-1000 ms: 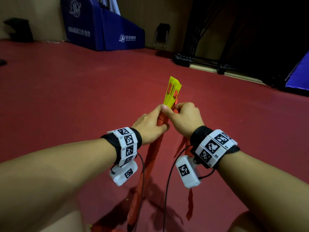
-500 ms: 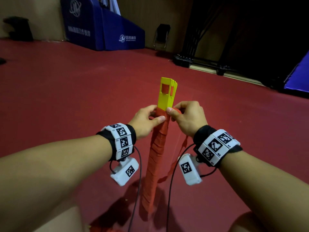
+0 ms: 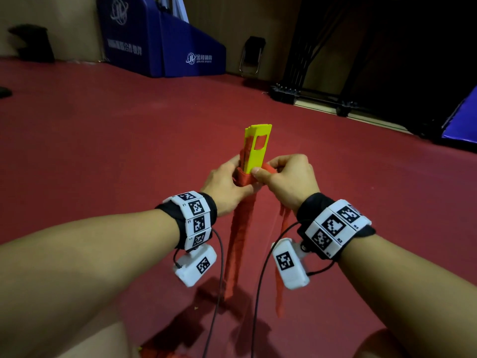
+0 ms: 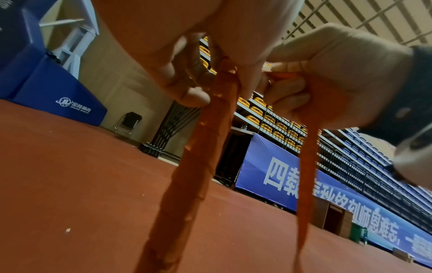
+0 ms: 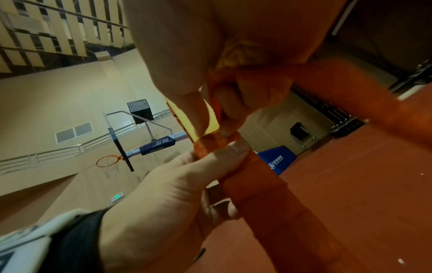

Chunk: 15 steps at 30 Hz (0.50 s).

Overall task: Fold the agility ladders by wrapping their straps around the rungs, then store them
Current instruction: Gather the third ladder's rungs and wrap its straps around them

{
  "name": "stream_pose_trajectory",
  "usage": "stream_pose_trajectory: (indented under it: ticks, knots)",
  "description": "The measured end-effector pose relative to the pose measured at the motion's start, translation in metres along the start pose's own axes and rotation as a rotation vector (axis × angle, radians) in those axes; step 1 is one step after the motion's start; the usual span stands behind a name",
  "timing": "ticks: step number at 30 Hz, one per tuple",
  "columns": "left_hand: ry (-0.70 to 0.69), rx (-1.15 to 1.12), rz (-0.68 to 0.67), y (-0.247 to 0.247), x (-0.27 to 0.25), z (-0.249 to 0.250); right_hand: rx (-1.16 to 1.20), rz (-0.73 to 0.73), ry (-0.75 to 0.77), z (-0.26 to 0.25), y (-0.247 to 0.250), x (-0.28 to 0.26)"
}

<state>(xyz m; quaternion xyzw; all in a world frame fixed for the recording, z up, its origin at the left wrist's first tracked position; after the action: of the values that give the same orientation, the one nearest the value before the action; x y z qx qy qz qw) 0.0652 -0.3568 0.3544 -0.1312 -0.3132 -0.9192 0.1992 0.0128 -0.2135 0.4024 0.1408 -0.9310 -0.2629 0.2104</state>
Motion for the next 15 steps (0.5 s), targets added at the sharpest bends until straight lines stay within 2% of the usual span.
stream_pose_trajectory:
  ticks: [9, 12, 15]
  knots:
    - [0.035, 0.087, 0.013, -0.002, -0.006, 0.008, -0.13, -0.022, 0.093, -0.022, -0.004, -0.011]
    - [0.042, -0.006, -0.013, -0.006, -0.004, 0.008, -0.142, -0.042, 0.124, -0.022, -0.002, -0.009]
    - [0.048, -0.191, -0.101, -0.012, -0.003, 0.006, -0.134, -0.049, 0.143, -0.014, 0.001, -0.003]
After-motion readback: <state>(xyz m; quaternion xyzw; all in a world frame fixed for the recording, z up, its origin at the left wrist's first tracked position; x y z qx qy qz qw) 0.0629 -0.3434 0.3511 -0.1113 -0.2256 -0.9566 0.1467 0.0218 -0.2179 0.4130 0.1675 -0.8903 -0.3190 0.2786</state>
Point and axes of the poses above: each hand's wrist, its own x-axis towards the middle knuckle, its own y-axis out of the back of the hand, z = x × y, the point moved 8 cm from there along x, towards the middle knuckle, and after that the axes turned 6 degrees about x, right-handed, at the moved point
